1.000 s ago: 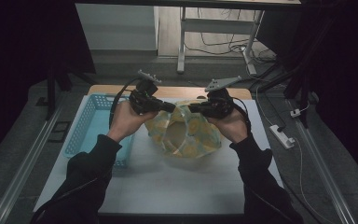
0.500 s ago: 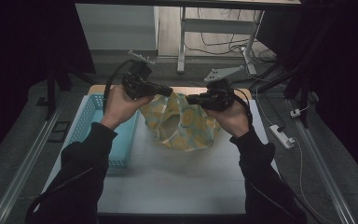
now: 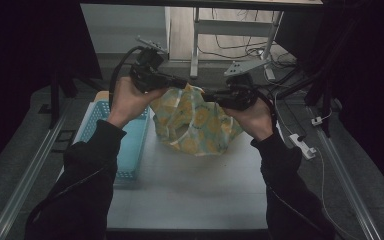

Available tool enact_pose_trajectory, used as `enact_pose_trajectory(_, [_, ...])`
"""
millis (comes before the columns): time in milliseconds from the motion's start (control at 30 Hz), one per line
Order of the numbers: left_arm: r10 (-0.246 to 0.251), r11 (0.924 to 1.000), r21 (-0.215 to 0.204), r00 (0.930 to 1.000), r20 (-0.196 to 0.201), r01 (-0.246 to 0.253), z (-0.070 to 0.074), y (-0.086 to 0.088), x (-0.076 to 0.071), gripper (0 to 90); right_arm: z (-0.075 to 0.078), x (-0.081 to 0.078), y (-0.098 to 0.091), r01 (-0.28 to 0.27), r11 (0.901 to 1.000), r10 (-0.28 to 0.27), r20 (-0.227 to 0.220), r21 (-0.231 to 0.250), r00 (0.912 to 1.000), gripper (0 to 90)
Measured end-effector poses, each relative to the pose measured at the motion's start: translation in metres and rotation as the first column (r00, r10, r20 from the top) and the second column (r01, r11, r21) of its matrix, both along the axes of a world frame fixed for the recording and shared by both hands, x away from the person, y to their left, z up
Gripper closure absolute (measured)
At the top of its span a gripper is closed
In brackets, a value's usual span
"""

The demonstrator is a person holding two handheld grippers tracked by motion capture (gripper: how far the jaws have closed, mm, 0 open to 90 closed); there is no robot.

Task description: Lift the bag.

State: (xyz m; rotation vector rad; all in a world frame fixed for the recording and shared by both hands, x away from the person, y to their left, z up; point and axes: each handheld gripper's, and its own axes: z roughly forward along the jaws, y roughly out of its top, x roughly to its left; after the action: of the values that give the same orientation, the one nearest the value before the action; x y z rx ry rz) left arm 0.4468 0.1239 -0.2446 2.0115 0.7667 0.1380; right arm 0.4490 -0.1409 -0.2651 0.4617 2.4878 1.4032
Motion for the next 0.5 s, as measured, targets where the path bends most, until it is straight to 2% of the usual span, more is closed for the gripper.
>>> enact_pose_trajectory(233, [0.013,0.9997,-0.019,0.9993,0.036,-0.012,0.017,0.001,-0.001,90.0,0.017,-0.003,-0.001,0.003,1.0,-0.003,0.032,0.005,0.9995,90.0])
enact_pose_trajectory(500, [0.028,0.998,-0.058,0.9976,0.063,-0.025,0.025,0.006,-0.003,90.0,0.031,-0.007,0.002,0.004,1.0,-0.004,0.063,0.003,0.998,90.0])
